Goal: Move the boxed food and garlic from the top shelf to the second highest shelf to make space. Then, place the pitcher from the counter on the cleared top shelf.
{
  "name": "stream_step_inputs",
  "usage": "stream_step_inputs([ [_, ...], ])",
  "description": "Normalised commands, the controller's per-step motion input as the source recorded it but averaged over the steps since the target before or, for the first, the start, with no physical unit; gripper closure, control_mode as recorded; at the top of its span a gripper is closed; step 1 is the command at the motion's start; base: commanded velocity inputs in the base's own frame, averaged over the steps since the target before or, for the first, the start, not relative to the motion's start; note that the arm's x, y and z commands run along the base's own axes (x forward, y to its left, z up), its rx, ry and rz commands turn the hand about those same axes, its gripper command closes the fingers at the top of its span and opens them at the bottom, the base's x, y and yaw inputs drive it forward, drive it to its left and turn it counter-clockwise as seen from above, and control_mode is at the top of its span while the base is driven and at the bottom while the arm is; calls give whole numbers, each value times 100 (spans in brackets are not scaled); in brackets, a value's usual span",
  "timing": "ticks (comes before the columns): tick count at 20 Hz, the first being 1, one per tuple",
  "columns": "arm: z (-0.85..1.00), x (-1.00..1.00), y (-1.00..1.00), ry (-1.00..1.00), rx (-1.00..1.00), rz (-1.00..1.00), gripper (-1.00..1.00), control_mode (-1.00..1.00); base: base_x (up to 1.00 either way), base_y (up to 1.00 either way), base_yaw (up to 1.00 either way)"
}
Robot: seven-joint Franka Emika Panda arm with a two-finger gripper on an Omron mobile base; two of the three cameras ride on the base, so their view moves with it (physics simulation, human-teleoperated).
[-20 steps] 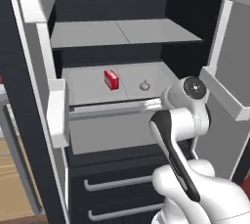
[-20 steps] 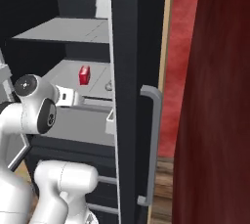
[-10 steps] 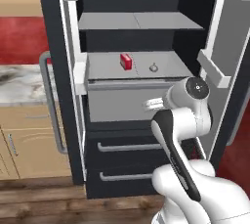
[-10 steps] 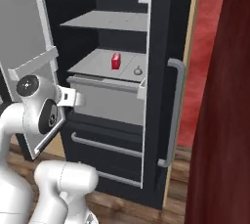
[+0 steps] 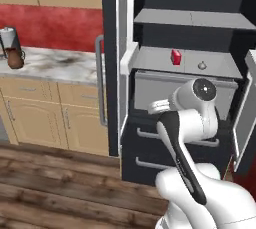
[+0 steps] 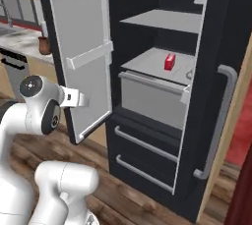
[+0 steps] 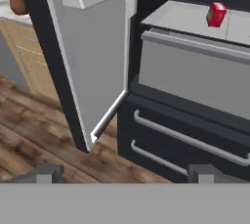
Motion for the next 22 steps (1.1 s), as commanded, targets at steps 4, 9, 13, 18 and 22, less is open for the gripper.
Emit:
stream_step_inputs([
  [4, 0, 0, 0, 0, 0, 0, -100, 100, -8, 74, 48],
  [9, 0, 0, 0, 0, 0, 0, -100, 100, 10, 100, 37],
  [13, 0, 0, 0, 0, 0, 0, -100, 100, 56, 100, 27],
  [18, 0, 0, 0, 0, 0, 0, -100, 100, 82, 56, 4],
  [22, 0, 0, 0, 0, 0, 0, -100, 100, 74, 15, -13],
])
